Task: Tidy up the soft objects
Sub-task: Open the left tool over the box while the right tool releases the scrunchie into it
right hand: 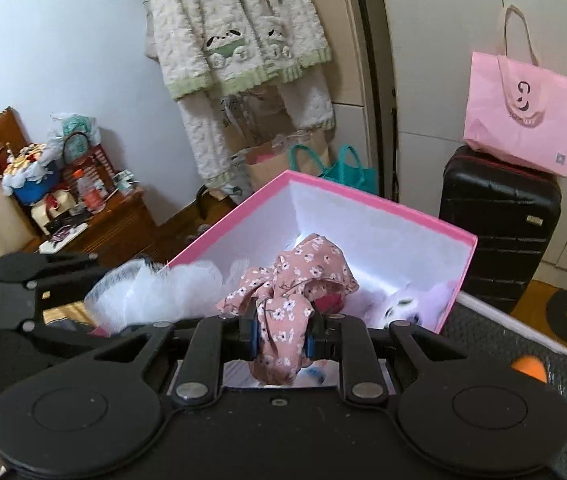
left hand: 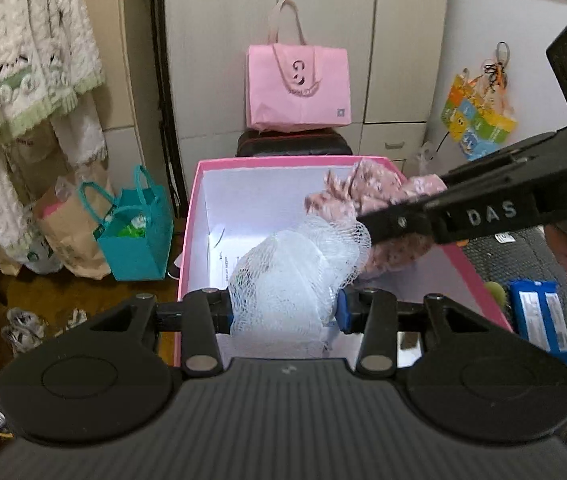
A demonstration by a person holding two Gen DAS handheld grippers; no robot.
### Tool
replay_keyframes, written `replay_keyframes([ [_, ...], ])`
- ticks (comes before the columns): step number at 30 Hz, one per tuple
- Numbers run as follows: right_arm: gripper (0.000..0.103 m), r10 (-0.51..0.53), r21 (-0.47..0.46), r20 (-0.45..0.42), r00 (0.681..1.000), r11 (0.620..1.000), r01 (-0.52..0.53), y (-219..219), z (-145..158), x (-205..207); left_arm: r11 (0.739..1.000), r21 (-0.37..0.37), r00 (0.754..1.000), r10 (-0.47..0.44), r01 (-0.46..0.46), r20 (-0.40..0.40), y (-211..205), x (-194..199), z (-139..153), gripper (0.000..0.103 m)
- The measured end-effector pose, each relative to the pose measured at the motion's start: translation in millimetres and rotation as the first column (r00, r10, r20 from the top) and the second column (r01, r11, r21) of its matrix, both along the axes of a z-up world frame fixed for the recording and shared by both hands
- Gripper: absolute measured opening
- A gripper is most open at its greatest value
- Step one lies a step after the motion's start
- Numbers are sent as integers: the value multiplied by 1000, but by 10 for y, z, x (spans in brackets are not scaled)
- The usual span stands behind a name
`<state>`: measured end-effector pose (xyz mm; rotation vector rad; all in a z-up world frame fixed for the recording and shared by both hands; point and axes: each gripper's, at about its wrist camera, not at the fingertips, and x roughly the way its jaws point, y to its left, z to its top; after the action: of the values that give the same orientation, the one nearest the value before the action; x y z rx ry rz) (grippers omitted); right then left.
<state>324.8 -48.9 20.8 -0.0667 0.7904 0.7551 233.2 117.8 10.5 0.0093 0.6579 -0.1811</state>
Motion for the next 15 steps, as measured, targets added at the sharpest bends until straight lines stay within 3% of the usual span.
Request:
replay_keyframes([
  [6,28,-21,-52,8,1000,998,21,157,-148,286,1000,22,999,-8,9,-46,-21,130,-110,49],
  [10,54,-47,-61,3,999,997,47,199,-224,389,1000,-16,999,-19,18,-50,-10,82,-98,67],
  [13,64,-61,-65,27,998,996,63,152,-195,363,999,-23,999,-24,23,-23,11,9,-46,75],
  [15,67,-70,-61,43,997,996,72,105,-146,323,999,-29,1000,-18,18,-5,32,-56,-8,76],
])
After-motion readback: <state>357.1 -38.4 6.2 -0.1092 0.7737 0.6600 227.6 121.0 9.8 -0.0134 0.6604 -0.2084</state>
